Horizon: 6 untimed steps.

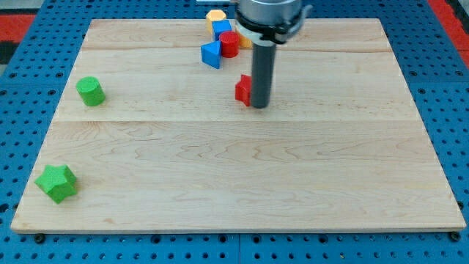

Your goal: Move the arm diagonal to the green star

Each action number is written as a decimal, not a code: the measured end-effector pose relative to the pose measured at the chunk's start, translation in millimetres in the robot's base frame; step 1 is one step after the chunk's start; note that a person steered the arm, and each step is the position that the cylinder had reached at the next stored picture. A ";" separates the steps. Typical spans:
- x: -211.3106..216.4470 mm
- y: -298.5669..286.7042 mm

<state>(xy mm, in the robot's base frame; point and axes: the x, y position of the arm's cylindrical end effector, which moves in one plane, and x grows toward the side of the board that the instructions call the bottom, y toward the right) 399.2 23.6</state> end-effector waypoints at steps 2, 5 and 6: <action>-58.4 -26.7; 26.4 -84.8; 53.8 -106.8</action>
<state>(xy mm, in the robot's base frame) 453.0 -83.3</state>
